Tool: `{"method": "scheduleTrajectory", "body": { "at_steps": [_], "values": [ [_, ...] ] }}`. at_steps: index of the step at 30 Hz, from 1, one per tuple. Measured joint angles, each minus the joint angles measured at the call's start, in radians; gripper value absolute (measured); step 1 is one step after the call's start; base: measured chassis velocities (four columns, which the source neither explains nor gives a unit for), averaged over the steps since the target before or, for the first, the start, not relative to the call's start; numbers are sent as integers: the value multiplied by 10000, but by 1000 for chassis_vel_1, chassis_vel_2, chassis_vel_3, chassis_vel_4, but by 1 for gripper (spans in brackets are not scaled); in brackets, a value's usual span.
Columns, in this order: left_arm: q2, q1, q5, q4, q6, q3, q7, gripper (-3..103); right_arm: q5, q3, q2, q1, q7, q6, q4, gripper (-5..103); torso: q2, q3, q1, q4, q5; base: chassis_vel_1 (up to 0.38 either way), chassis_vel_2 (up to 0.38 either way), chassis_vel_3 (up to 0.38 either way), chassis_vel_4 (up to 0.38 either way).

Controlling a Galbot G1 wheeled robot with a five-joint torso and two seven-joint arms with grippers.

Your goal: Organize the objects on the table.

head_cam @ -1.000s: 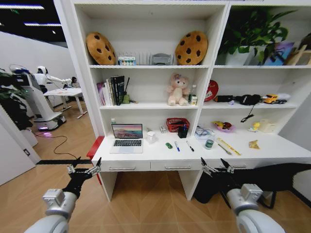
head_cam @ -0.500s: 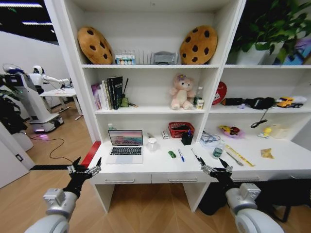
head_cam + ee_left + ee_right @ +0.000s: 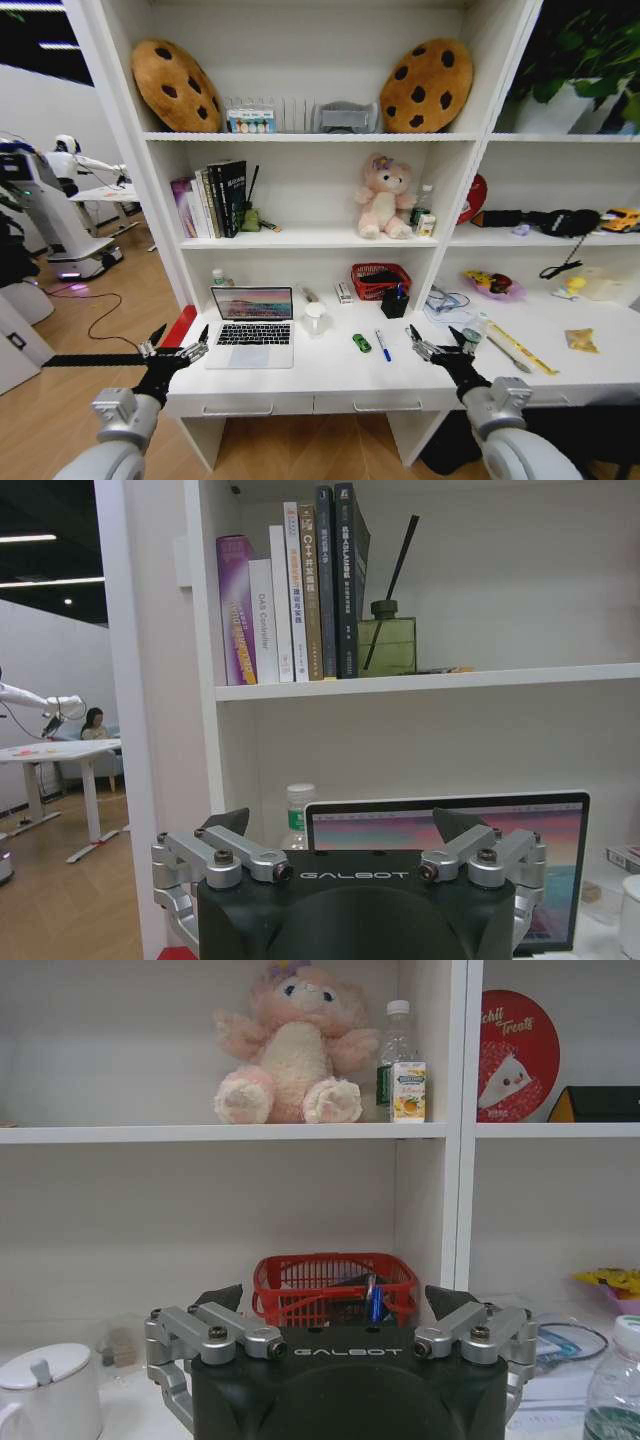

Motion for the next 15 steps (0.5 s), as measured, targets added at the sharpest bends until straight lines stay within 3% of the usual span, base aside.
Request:
{"method": "scheduleTrajectory", "body": {
  "at_steps": [3,6,14,15],
  "values": [
    [-34,7,37,39,-44,0,1,103,-159,-20,1,-2,-88,121,-43,100,-2,1,2,1,-1,-165,150,160,-160],
    [-36,-22,78,82,-113,2,26,97,-284,-39,7,-6,-123,204,-53,100,-4,2,10,1,-4,-113,126,119,-108],
    [207,-173,89,193,-158,81,167,66,-422,-55,38,-55,-88,257,-81,100,1,-1,-5,1,-1,-17,17,7,-13],
    [207,-173,89,193,-158,81,167,66,-422,-55,38,-55,-88,257,-81,100,1,-1,-5,1,-1,62,-50,-52,34]
  ]
}}
